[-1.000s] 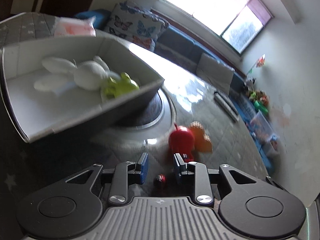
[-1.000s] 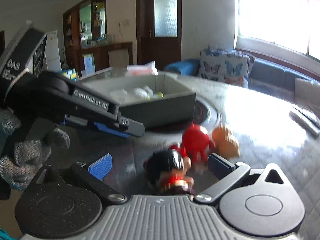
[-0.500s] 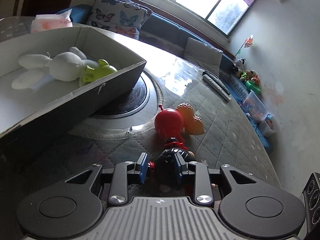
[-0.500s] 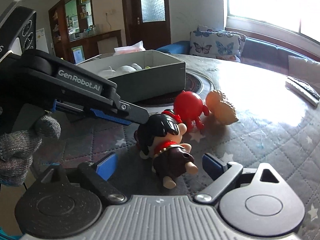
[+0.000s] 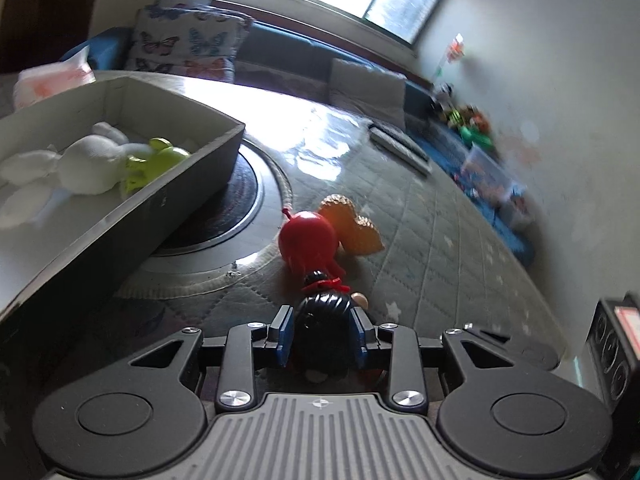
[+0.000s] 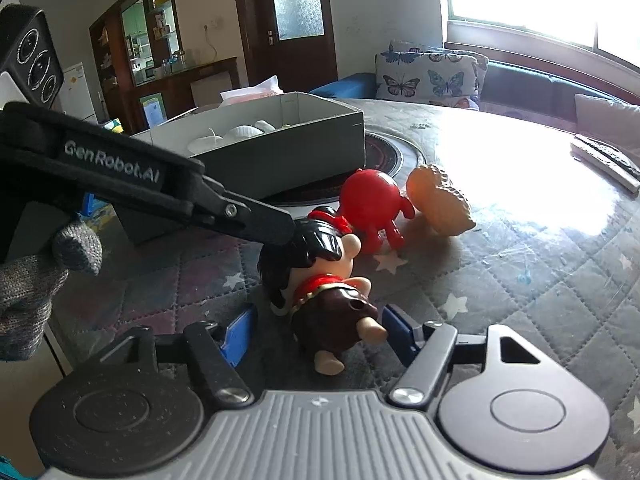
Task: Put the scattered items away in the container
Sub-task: 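Move the left gripper to the red-haired doll and grasp it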
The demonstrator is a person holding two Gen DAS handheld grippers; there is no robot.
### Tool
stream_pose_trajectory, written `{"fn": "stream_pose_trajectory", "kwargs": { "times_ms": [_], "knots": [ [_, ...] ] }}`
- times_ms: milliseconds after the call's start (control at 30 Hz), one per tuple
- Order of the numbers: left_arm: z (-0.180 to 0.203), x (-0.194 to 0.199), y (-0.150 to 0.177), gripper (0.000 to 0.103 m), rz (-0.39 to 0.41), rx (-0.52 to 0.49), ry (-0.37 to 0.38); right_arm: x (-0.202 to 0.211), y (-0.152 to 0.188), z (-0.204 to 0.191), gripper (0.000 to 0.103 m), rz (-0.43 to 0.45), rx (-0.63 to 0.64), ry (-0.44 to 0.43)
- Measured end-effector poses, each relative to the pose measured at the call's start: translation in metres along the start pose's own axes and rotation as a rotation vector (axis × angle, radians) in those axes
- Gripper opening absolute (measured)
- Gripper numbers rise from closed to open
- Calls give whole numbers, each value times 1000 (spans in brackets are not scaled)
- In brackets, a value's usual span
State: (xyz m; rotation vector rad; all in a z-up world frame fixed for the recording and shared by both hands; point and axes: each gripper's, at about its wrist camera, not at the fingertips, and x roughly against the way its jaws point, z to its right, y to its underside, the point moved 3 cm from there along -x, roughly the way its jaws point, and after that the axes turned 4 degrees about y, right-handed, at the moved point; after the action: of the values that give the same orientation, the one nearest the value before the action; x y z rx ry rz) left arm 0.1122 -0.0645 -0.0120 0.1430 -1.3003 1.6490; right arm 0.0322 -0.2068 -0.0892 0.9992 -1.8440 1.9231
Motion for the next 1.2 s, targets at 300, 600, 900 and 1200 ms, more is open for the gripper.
{"fn": "stream_pose_trajectory", "kwargs": {
  "times_ms": [300, 600, 900, 1200],
  "knots": [
    [-5, -10, -1, 40, -19, -51, 67, -2, 2, 3, 67, -8, -5, 0],
    [-31, -9, 2, 43, -3, 182, 143, -5, -1, 9, 62, -4, -34, -1],
    [-63, -4, 25, 43, 9, 595, 183, -6, -2, 8, 62, -6, -30, -5],
    [-67, -12, 34, 43, 46, 757, 230, -6, -1, 4, 56, -3, -25, -17]
  ]
}}
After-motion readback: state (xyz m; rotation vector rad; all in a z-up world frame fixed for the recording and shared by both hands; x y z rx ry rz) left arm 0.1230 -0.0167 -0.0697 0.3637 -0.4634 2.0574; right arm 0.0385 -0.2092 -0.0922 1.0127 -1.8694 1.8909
